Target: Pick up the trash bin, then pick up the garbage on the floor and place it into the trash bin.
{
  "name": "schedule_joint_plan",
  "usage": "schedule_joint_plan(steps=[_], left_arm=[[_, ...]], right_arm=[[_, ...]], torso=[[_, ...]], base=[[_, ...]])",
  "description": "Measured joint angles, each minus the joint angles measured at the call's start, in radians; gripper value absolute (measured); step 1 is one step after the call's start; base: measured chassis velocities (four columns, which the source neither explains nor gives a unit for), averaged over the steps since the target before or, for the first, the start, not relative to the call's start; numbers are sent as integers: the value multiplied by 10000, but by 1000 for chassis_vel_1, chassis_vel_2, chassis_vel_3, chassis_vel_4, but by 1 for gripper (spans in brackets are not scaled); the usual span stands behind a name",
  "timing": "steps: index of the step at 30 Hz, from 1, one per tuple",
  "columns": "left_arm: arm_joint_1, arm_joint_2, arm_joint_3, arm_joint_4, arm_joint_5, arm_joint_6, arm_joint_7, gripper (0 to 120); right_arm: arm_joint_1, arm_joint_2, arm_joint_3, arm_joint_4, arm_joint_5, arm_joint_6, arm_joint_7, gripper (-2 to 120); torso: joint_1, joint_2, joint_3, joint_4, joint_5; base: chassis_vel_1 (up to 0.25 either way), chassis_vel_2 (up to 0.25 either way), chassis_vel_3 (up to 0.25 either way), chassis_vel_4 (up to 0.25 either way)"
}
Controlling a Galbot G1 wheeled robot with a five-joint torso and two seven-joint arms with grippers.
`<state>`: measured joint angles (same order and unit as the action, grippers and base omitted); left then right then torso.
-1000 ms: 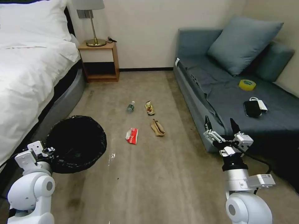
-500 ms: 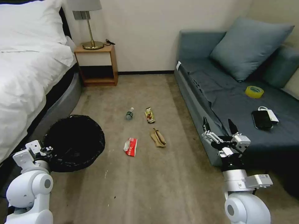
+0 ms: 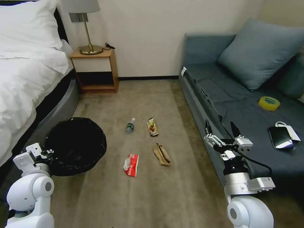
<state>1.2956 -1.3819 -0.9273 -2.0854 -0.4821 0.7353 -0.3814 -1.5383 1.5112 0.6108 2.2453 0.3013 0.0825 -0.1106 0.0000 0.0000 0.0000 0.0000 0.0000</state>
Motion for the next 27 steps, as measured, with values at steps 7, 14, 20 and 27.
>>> schedule_joint_plan(steps=[7,14,20,27], left_arm=[[-51,-34,-2,88,6,1,3,2],[-119,-44,-39,158,13,2,7,2],[-100,-27,-76,186,13,2,22,2],[-94,21,-28,196,14,2,31,2]], right_arm=[[66,-30,-49,-72,-23,-11,0,100],[245,-145,-279,-246,-58,-106,-3,100],[709,-441,-821,-632,-240,-342,255,100],[1952,-1573,-2497,-1649,684,-2212,1493,100]], torso=[[0,0,0,-1,0],[1,0,0,-1,0],[2,-1,1,-1,0],[0,0,-1,-2,-1]], base=[[-174,186,185,-176],[-177,182,175,-174],[-109,123,114,-131],[6,8,5,0]])
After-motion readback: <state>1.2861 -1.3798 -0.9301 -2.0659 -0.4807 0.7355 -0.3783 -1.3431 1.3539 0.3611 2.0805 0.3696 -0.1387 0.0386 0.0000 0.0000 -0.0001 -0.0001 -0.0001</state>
